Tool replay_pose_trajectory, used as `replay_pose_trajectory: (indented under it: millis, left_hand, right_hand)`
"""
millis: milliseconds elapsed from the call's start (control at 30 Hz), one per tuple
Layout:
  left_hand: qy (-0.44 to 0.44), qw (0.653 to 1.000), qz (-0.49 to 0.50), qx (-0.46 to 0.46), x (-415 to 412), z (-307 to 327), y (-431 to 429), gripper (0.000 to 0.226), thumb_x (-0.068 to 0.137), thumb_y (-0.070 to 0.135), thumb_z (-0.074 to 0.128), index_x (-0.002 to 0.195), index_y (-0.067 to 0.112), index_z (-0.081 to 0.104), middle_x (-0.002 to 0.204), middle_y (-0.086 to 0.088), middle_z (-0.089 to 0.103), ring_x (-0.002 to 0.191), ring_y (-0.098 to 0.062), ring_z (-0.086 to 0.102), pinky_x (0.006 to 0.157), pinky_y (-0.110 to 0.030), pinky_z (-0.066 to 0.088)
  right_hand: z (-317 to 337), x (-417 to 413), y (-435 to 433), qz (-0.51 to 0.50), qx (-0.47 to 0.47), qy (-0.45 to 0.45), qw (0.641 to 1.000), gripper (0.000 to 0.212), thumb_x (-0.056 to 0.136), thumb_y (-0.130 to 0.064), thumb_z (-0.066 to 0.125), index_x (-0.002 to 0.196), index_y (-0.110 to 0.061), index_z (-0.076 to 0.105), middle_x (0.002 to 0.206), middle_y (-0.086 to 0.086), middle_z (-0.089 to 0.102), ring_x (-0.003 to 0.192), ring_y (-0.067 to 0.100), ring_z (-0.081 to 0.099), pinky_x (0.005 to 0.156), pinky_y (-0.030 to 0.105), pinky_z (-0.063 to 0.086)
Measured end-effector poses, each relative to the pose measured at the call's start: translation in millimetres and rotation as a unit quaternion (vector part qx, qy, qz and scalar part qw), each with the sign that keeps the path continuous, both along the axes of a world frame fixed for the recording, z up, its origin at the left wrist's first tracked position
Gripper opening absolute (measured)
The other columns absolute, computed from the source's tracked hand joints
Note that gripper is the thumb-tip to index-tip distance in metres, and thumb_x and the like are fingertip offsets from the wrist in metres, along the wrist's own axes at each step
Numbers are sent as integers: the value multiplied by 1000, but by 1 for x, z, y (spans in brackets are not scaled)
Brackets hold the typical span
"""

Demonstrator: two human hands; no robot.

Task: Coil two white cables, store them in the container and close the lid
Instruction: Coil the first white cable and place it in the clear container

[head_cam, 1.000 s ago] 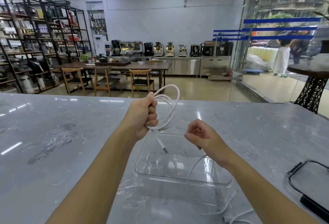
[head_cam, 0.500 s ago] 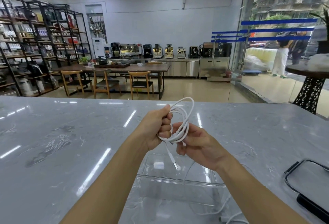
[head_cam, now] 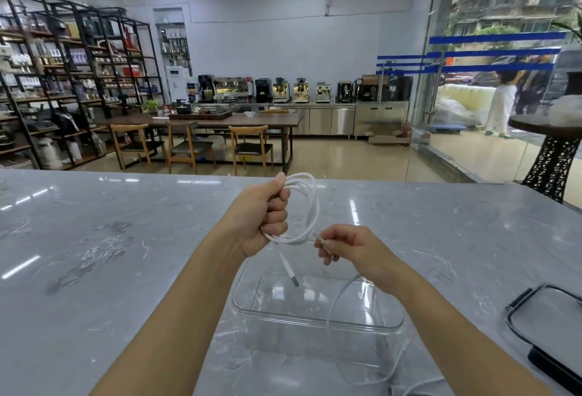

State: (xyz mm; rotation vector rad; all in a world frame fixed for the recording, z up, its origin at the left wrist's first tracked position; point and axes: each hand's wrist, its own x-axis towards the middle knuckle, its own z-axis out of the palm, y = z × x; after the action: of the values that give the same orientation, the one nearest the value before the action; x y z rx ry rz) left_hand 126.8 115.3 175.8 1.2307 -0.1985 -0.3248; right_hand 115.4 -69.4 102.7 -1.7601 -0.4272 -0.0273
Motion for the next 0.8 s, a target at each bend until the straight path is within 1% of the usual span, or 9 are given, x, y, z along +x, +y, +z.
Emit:
replay_pose_trajectory:
  millis: [133, 267, 333, 400, 467, 533, 633, 700, 800]
  left_hand:
    - [-16, 999, 26, 21, 1, 7, 7, 38, 97, 29, 40, 62, 13, 44, 40, 8, 27, 29, -4, 21, 27, -14, 18]
    - [-36, 996, 61, 55, 0, 12, 13, 37, 96, 26, 42, 61, 13, 44, 38, 8, 28, 28, -5, 21, 28, -14, 19]
    - [-50, 992, 81, 78, -1, 11, 12, 38, 96, 26, 42, 60, 13, 44, 38, 8, 28, 28, -5, 21, 29, -14, 18]
    - [-61, 989, 99, 95, -2, 7, 8, 39, 95, 26, 42, 58, 13, 42, 37, 9, 28, 29, -5, 19, 30, -14, 17]
    - [-65, 987, 107, 99, -2, 3, 3, 40, 95, 27, 42, 57, 14, 41, 37, 9, 27, 30, -6, 18, 31, -15, 17]
    - [-68, 986, 117, 98, -2, 1, -3, 41, 96, 27, 41, 56, 15, 41, 37, 9, 28, 31, -7, 19, 32, -15, 17]
    - [-112, 974, 136, 140, -3, -4, -14, 42, 96, 27, 40, 56, 15, 42, 38, 8, 30, 33, -8, 21, 35, -18, 20]
    - [-133, 969, 142, 153, -4, -7, -19, 42, 96, 28, 39, 56, 15, 42, 39, 8, 30, 35, -9, 22, 37, -20, 21]
    - [-144, 965, 149, 161, -5, -8, -22, 42, 97, 29, 37, 58, 15, 40, 44, 5, 30, 37, -10, 22, 38, -20, 22]
  right_hand:
    - [5, 8, -14, -68, -132, -36, 988, 25, 91, 0, 48, 79, -18, 61, 70, -2, 60, 61, 5, 54, 65, 11, 44]
    - [5, 14, -26, -114, -230, -80, 963, 30, 93, -8, 47, 74, -29, 57, 74, -8, 61, 79, 23, 57, 77, 31, 45]
    - [10, 13, -30, -112, -273, -83, 952, 28, 93, -11, 48, 76, -30, 57, 78, -11, 62, 89, 26, 58, 81, 34, 43]
    - [15, 8, -30, -62, -293, -51, 953, 22, 91, -12, 51, 79, -27, 60, 84, -12, 65, 95, 19, 58, 87, 30, 42]
    - [19, -1, -25, 30, -202, 10, 979, 9, 85, -8, 56, 89, -14, 61, 89, -5, 67, 91, 13, 61, 86, 25, 44]
    - [23, -7, -16, 104, -72, 68, 990, 26, 77, -12, 59, 103, -9, 56, 89, 6, 66, 83, 18, 63, 81, 27, 45]
    - [28, -13, 2, 137, -111, 74, 982, 40, 85, -24, 60, 121, -21, 46, 85, 6, 60, 73, 15, 59, 78, 24, 47]
    - [28, -13, 13, 96, -75, 51, 991, 35, 86, -31, 56, 116, -12, 49, 79, 2, 57, 65, 15, 54, 69, 26, 48]
    - [26, -10, 20, 13, 43, 24, 999, 26, 89, -30, 51, 92, -5, 54, 65, 2, 51, 47, 11, 41, 49, 24, 34]
